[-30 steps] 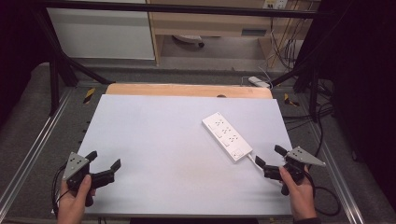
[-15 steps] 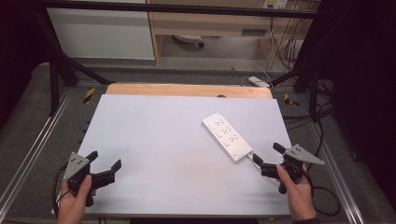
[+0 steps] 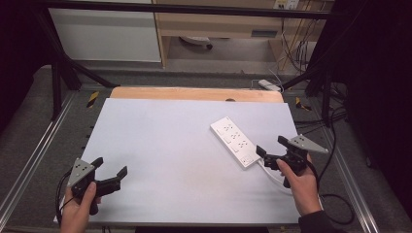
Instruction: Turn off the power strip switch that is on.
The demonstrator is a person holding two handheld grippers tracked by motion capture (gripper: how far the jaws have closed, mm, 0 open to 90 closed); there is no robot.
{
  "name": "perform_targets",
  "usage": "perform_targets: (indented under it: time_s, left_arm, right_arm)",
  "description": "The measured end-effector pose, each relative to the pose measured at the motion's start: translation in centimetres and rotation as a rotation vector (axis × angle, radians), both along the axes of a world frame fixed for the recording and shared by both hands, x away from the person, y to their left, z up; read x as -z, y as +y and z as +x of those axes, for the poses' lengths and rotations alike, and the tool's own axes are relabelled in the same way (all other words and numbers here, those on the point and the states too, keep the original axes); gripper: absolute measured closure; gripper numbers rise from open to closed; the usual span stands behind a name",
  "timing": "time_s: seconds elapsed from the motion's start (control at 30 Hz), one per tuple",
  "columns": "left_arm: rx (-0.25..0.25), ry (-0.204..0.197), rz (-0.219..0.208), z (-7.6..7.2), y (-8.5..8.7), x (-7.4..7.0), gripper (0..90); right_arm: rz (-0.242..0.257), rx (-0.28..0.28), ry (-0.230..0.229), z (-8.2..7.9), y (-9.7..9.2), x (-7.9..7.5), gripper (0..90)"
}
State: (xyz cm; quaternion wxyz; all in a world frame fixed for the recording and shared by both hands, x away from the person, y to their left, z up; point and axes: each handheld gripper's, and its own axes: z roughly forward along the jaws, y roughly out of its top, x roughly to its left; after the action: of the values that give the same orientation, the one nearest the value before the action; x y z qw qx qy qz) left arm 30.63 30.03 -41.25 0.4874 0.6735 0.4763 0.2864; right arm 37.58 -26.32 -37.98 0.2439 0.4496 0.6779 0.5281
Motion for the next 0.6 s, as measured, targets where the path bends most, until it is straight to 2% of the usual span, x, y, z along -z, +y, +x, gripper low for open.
perform_targets:
  time_s: [0.13, 0.37, 0.5, 0.6]
  left_arm:
    - [0.0, 0.001, 0.0, 0.0, 0.0, 0.1, 5.4]
    - [-0.003, 0.009, -0.001, 0.1, 0.0, 0.2, 5.4]
    - [-0.002, 0.009, 0.003, 0.1, 0.0, 0.2, 5.4]
    - [-0.001, 0.012, 0.007, 0.1, 0.0, 0.2, 5.4]
  right_arm:
    - [-0.017, -0.013, 0.001, 1.1, 0.6, -0.7, 3.0]
    - [-0.02, -0.02, 0.005, 2.7, 1.3, -1.4, 3.1]
    - [-0.048, -0.022, 0.012, 3.7, 1.8, -2.0, 3.2]
    - [-0.061, -0.028, 0.035, 4.6, 2.2, -2.5, 3.4]
